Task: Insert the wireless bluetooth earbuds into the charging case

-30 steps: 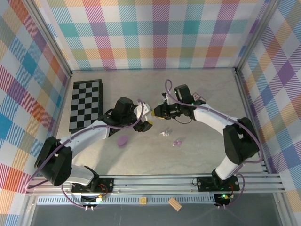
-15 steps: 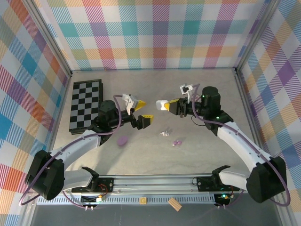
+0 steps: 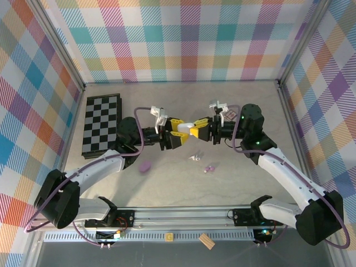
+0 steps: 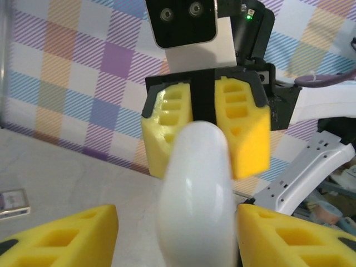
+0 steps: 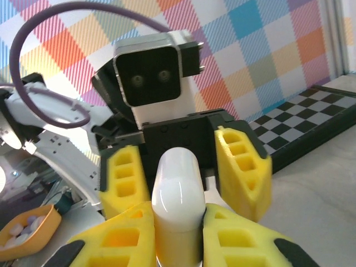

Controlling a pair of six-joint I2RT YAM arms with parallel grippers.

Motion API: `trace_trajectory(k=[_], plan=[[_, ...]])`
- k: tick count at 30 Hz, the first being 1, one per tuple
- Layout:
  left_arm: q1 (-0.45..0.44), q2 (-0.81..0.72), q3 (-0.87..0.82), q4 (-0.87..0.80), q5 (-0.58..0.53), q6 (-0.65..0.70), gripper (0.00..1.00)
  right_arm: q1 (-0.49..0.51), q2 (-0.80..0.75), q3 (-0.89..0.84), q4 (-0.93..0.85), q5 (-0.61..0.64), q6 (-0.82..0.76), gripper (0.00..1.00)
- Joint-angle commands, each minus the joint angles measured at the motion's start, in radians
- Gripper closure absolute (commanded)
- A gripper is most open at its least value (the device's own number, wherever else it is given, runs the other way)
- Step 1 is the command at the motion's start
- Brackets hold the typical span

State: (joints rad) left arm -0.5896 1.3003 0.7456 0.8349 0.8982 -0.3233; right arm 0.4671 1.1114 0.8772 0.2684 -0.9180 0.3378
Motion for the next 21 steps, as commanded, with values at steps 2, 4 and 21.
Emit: trace_trajectory(k=[2,4,21], plan=[[-0.015,0.014,0.038,0.142,0.07,-0.064,0.56,0.004,0.001,0.042,0.003,-0.044,-0.051,0.8],[-0.015,0.014,0.037,0.162,0.077,-0.076,0.63,0.004,0.003,0.043,0.001,-0.042,-0.055,0.8],[-0.018,-0.023,0.011,0.055,0.069,0.052,0.47,0.013,0.013,0.034,0.101,-0.005,0.027,0.81]])
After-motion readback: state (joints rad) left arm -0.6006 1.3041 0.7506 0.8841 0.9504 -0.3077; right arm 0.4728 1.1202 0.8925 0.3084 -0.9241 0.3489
